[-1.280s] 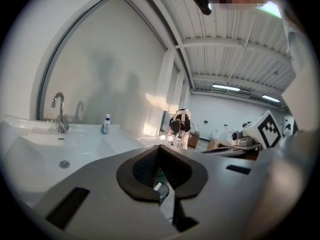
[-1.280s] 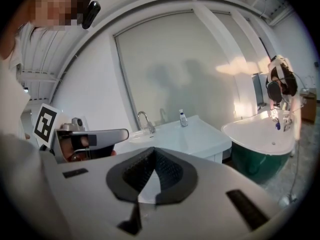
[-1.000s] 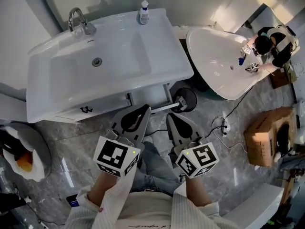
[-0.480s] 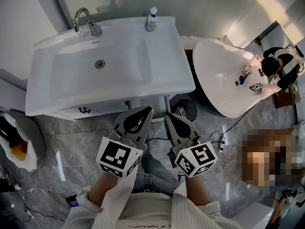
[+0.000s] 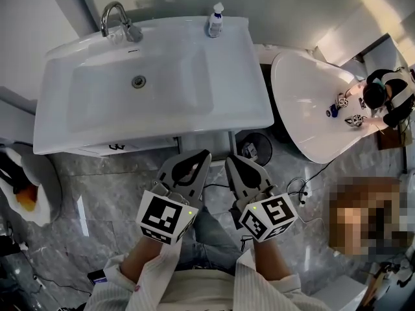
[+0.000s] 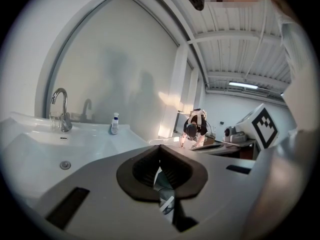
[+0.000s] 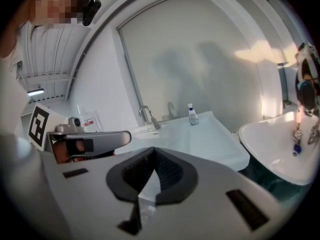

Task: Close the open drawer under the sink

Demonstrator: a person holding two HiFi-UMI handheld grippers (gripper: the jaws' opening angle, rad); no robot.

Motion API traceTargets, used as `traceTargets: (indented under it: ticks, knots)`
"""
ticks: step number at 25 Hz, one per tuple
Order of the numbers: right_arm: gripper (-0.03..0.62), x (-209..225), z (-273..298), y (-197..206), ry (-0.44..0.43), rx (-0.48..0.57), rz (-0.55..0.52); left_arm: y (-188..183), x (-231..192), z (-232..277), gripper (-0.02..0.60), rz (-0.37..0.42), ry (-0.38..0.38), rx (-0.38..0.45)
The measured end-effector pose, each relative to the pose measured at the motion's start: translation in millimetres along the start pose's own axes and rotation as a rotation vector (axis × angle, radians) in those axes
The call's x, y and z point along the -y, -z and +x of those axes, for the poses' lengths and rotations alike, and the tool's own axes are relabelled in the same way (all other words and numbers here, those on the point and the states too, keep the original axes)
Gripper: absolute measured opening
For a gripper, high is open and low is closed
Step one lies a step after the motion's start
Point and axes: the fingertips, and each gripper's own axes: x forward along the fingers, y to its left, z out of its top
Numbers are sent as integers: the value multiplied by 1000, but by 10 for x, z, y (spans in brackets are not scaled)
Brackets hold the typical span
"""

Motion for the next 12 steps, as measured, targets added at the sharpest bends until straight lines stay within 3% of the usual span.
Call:
traceTargets:
  ticks: [12]
  knots:
    - [9,91,171,503,0,-62,23,596,-97,-2,15,-55,-44,-49]
